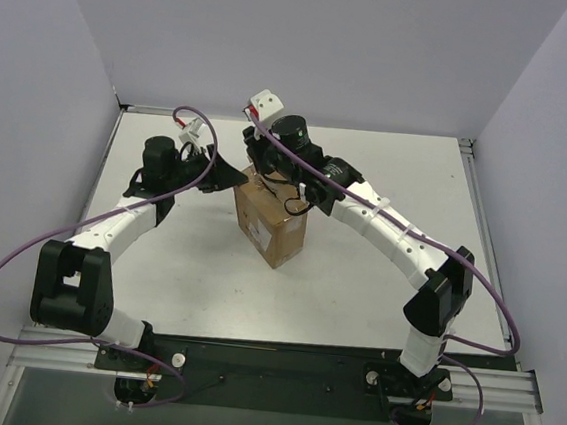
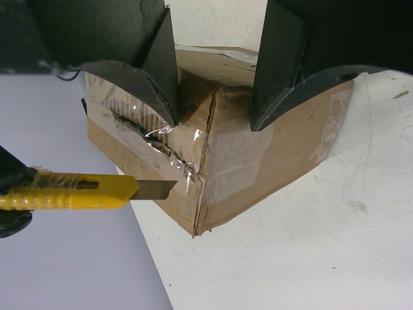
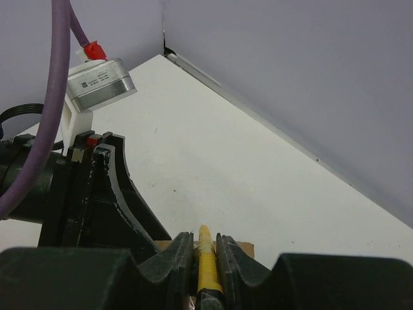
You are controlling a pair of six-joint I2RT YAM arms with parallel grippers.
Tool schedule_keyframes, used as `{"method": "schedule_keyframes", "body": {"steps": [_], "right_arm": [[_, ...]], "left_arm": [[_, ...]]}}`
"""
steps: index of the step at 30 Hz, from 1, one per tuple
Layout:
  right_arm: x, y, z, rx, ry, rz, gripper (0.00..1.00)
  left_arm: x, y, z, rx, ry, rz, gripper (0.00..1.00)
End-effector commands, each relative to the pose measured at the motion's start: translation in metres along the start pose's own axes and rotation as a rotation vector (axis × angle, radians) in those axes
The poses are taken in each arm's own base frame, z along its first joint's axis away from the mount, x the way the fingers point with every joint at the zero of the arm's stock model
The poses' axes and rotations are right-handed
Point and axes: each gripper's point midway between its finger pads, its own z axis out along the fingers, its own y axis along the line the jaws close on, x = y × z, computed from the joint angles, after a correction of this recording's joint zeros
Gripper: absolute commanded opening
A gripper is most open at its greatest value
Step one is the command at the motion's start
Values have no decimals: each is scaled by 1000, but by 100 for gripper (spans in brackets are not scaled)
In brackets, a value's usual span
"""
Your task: Unpack the express box
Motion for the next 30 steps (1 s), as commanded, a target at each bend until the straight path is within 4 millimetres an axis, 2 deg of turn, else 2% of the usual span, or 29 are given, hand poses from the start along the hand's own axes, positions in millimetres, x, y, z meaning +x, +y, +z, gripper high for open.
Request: {"method": "schedule_keyframes", "body": {"steps": [1, 16, 30], "right_arm": [[-26, 4, -13, -23, -81, 22, 0], [-8, 5, -16, -5, -20, -7, 0], [5, -4, -37, 40, 53, -25, 0]], "left_arm": [[12, 7, -1, -39, 34, -6, 54], [12, 14, 0, -59, 37, -14, 52], [12, 21, 1, -91, 35, -19, 49]]}}
